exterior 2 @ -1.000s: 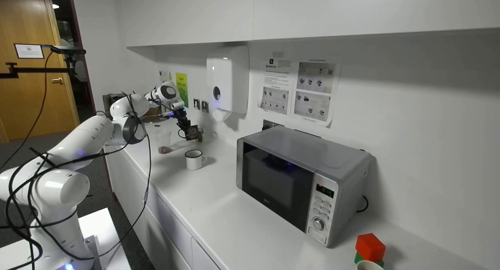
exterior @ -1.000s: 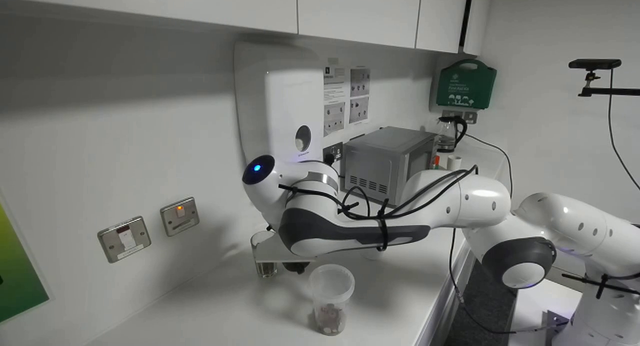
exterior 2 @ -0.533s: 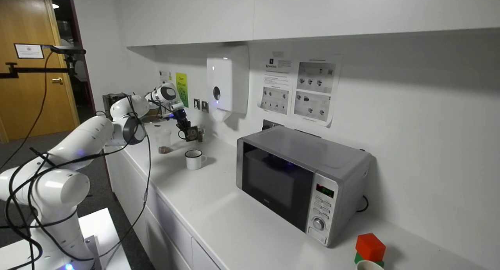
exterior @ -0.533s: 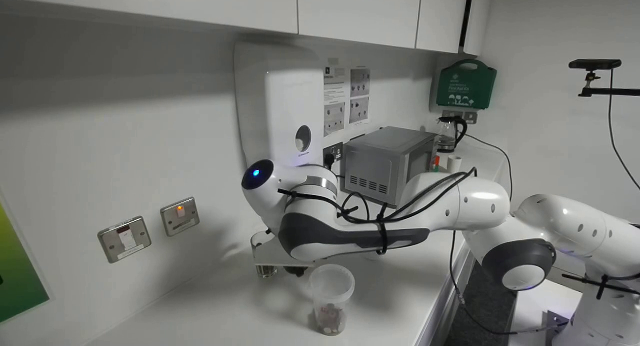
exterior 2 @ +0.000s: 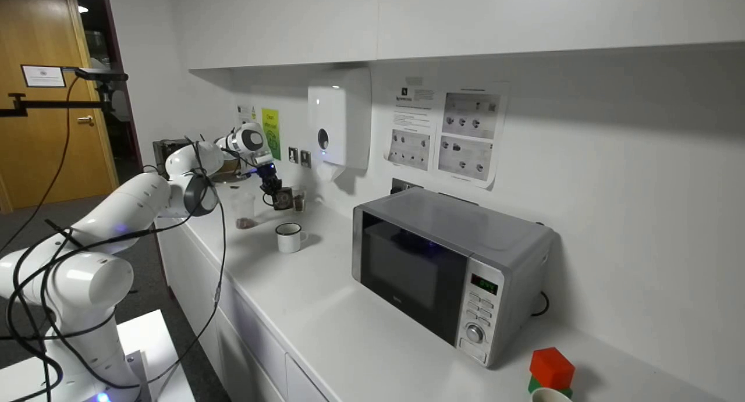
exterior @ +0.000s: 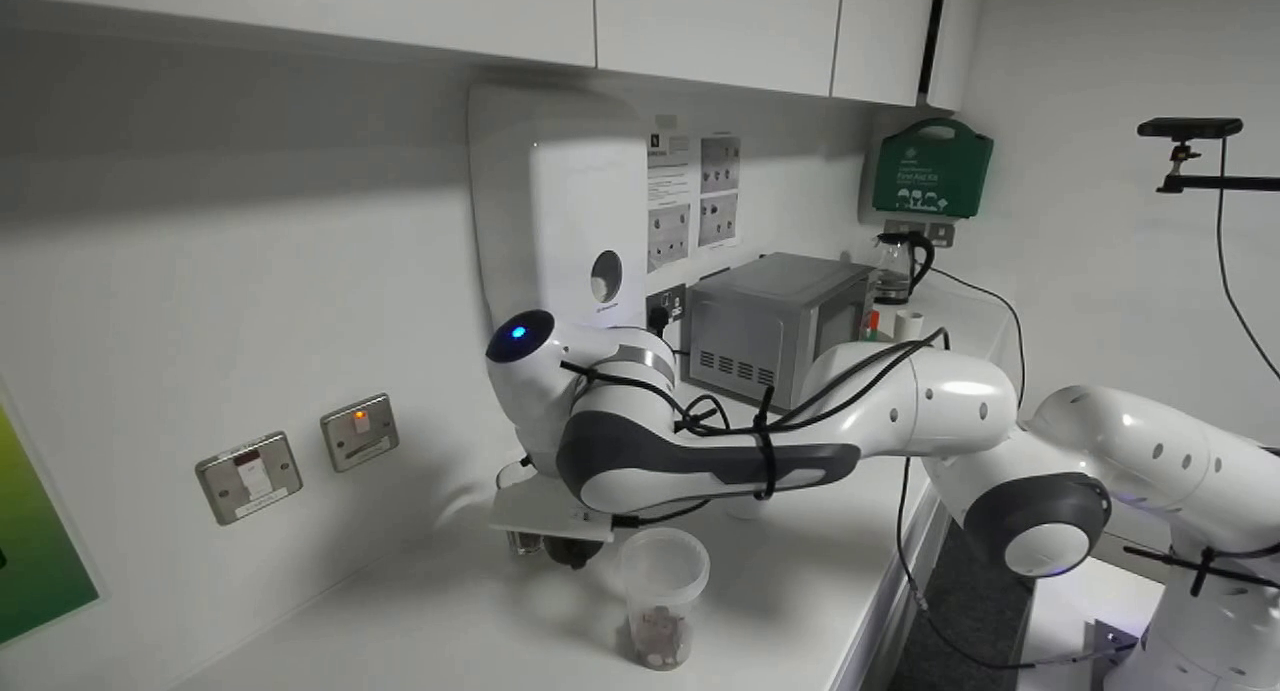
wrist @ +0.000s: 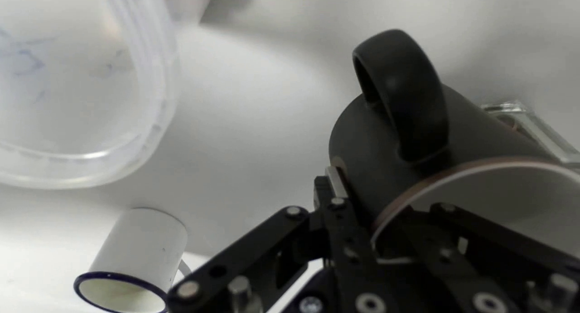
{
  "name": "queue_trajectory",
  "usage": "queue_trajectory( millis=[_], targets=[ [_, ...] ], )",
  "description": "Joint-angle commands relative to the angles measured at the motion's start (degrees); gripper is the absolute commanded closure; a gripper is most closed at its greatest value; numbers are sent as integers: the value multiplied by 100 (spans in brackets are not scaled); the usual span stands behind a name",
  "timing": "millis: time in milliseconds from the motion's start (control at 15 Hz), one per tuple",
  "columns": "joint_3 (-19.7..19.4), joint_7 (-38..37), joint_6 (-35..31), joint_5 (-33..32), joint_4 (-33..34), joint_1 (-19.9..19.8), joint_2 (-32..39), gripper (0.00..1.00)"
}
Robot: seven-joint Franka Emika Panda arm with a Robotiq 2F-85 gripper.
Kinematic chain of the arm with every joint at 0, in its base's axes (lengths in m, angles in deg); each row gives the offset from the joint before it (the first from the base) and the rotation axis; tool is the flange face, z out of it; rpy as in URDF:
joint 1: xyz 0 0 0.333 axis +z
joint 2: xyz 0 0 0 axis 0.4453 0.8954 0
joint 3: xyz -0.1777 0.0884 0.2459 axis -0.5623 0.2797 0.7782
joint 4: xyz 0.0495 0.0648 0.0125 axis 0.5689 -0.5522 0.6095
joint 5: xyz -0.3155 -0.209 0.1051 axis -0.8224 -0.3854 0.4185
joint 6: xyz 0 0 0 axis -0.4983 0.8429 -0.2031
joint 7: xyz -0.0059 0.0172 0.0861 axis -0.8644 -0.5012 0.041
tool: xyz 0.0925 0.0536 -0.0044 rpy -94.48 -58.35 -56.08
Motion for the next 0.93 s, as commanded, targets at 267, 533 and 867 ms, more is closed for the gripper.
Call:
queue_trajectory(
  millis=[267,533,867],
  targets=[
    [269,30,-518,387,-1,-207,-52,98],
    [360,161,-658,459,-3,-254,-3,98],
    [437,395,-895,517,-6,-277,159,98]
  ],
)
